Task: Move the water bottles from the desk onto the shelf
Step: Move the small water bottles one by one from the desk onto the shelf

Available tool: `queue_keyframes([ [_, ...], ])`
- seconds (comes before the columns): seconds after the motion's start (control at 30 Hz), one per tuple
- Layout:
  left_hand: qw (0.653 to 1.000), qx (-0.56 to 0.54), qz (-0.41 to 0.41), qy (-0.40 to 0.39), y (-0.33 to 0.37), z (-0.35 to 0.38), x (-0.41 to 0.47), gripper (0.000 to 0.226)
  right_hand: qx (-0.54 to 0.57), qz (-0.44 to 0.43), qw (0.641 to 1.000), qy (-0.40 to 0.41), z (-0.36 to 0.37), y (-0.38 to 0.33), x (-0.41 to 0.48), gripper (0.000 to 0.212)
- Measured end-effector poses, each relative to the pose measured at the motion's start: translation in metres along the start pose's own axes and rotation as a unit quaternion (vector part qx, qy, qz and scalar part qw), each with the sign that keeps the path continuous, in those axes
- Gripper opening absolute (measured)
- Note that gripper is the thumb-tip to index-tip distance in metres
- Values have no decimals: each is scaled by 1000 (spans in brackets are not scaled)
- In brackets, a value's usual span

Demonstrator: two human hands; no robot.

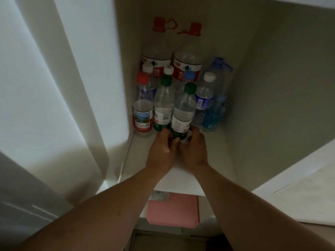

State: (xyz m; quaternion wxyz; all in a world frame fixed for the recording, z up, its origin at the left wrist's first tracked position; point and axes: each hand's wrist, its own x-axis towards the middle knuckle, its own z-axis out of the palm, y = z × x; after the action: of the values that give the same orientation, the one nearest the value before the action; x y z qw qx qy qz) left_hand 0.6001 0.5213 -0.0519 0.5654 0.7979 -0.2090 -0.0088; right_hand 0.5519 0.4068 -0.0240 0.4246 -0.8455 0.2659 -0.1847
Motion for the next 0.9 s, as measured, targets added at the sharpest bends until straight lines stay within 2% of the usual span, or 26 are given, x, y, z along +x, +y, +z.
queue_keyframes([
  [0.63,998,51,12,18,-2,6,0,14,-29,-5,1000,8,9,10,5,70],
  [0.77,998,53,23,0,-3,4,0,12,-22,5,1000,-20,2,10,5,77],
  [0.9,994,98,25,-32,1,3,-1,16,2,35,995,-92,-19,9,-7,87],
])
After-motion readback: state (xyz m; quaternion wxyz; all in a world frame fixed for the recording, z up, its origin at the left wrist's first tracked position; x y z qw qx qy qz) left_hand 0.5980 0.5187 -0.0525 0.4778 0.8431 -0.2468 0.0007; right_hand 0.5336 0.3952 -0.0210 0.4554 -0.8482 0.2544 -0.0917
